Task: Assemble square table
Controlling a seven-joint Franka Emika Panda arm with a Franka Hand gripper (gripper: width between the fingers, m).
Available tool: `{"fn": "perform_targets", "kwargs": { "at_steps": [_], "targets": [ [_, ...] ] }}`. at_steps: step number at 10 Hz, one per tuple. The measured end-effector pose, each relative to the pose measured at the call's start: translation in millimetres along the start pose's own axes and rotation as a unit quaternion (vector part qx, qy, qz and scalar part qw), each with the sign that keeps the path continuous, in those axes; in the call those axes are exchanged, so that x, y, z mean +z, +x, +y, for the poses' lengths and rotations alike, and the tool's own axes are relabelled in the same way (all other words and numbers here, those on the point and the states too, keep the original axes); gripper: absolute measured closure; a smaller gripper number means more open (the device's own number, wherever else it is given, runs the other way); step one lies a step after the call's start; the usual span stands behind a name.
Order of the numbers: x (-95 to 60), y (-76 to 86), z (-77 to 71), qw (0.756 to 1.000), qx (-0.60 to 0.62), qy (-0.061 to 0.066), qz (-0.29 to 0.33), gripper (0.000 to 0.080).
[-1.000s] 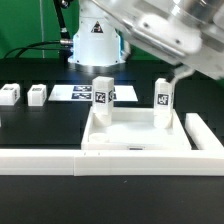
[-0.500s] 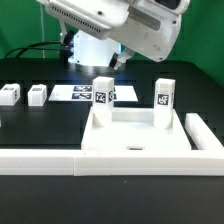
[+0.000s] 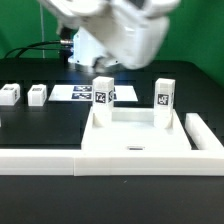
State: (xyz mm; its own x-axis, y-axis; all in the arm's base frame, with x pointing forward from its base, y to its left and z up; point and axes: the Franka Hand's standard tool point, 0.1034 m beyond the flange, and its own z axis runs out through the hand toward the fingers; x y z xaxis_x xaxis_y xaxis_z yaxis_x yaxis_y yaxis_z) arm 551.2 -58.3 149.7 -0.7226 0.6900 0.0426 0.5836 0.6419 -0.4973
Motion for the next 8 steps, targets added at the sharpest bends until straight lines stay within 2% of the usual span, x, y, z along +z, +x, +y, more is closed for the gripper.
{"fn": "perform_targets", "kwargs": {
  "at_steps": [1,2,3,4,5,8],
  "targets": [
    [12.1,-5.1,-29.8,0.998,0.064,0.006,0.012,0.0151],
    [22.6,-7.8,-44.4,0.994,0.106,0.009,0.016,0.0151],
    [36.5,-7.0,-53.3,0.983,0.18,0.023,0.021,0.0151],
    [40.9,-0.8,-43.5,0.974,0.219,0.05,0.015,0.0151],
    [38.2,-0.3,-35.8,0.972,0.231,0.047,0.014,0.0151],
    [39.4,0.9,-35.8,0.941,0.335,0.05,0.009,0.0151]
  ]
}}
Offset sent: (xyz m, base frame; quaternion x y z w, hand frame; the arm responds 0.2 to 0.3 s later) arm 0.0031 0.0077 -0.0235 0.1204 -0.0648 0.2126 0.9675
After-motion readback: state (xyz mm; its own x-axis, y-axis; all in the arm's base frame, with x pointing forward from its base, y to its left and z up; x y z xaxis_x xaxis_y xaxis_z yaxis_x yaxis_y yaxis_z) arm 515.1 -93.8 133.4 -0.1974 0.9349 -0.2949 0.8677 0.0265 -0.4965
